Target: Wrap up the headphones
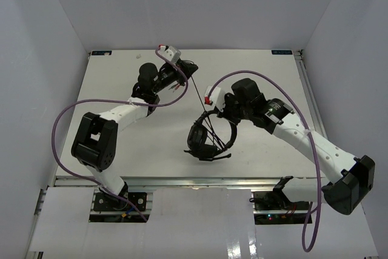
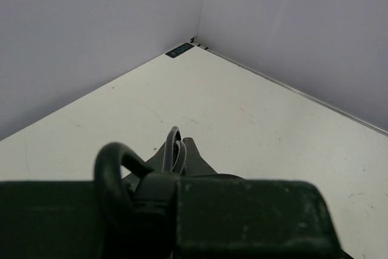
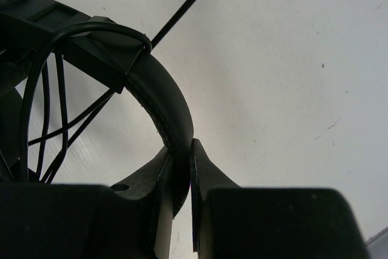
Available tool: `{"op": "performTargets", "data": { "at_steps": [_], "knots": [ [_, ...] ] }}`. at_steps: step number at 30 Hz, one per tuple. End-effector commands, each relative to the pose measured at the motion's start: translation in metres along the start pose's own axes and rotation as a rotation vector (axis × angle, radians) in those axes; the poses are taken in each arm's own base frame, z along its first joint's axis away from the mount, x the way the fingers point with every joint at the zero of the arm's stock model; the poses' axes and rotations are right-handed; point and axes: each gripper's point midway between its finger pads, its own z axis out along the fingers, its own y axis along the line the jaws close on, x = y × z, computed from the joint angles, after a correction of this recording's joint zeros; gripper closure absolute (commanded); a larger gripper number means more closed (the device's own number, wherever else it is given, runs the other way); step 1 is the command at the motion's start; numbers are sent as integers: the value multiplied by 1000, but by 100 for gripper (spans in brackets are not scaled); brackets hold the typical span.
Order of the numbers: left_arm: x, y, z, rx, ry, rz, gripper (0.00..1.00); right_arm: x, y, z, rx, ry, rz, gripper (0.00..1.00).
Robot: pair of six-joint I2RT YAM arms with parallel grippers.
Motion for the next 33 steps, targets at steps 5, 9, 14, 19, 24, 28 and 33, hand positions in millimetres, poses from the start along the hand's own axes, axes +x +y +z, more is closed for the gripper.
{"op": "performTargets", "data": {
  "at_steps": [5,9,14,19,24,28,33],
  "knots": [
    [-74,6,-22,-113,-39,95,99,21,-42,4,250,153,84,92],
    [-91,0,-23,-111,-21,57,99,32,-64,10,355,226,122,92],
    [-109,-22,-16,-55,16,1,99,24,-102,11,481,232,167,92],
    [-123,-44,-13,-21,34,-41,98,9,-129,19,525,198,227,92],
    [-124,-64,-15,-2,51,-88,97,-3,-142,28,522,158,305,92],
    [-120,-78,-15,12,80,-139,98,-4,-155,30,530,132,362,92],
    [-100,-95,-14,41,167,-241,100,-6,-171,26,542,109,404,92]
  ]
}}
